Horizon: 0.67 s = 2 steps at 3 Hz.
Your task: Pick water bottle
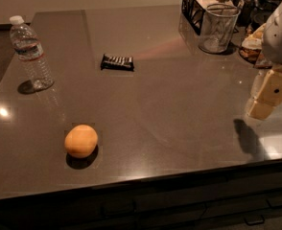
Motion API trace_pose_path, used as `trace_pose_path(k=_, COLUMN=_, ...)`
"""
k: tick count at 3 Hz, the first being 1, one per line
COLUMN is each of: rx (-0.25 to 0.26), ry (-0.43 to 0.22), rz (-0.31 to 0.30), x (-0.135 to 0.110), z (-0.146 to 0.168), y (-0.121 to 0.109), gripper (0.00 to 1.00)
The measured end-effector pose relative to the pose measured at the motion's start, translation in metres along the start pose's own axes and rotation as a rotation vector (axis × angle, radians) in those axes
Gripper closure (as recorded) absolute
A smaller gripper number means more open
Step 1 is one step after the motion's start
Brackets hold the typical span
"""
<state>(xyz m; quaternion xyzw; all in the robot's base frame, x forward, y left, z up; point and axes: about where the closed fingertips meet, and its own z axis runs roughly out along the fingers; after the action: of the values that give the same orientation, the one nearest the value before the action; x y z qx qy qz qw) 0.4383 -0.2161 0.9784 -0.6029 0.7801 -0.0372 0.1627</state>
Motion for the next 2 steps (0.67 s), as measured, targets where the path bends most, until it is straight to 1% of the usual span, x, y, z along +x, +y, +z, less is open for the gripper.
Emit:
trace_pose_path(k=1, rx=0.000, ry=0.000, rz=0.000, x=0.000, z=0.000, y=0.000, gripper=0.00)
trace_pose_path(k=2, rx=0.006, ry=-0.058, rz=-0.011, x=-0.031, z=0.001, y=-0.012, gripper=0.00)
